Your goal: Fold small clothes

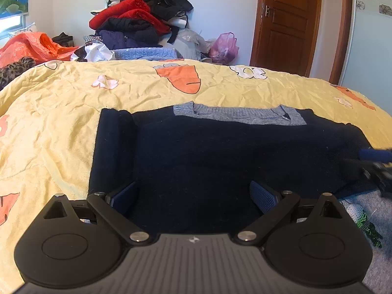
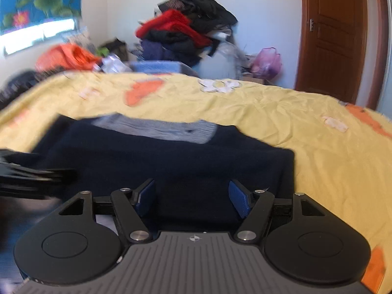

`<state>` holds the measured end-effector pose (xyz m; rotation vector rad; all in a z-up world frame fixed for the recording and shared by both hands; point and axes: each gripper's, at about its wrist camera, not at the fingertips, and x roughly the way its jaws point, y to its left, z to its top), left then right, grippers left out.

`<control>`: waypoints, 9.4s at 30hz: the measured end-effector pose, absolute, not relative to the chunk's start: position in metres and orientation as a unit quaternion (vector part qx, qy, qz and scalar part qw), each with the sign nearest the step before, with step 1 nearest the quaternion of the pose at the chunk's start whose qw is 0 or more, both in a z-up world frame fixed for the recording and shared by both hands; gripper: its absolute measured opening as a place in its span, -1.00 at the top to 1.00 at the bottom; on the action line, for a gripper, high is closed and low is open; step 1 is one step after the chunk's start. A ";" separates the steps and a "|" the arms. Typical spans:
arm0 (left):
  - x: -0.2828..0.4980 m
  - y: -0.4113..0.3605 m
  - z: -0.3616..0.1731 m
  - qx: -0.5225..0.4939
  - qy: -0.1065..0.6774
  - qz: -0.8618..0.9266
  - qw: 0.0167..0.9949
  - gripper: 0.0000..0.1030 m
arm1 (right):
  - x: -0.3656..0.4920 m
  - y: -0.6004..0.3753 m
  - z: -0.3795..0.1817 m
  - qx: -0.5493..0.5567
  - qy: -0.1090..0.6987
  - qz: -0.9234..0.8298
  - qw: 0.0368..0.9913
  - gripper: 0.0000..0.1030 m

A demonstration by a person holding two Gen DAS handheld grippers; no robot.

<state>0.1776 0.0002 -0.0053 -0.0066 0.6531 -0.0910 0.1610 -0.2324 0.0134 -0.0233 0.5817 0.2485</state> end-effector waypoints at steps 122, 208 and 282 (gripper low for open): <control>-0.149 0.038 0.017 0.084 0.359 -0.062 0.927 -1.00 | -0.147 -0.251 0.027 -0.087 0.417 0.207 0.881 -0.96; 0.071 0.132 0.013 -0.132 0.399 -0.060 0.905 0.77 | 0.085 -0.378 -0.004 0.228 0.404 0.176 0.868 0.42; -0.170 0.157 -0.019 -0.333 0.451 -0.162 0.812 0.88 | -0.160 -0.408 -0.019 0.332 0.489 0.254 0.765 0.69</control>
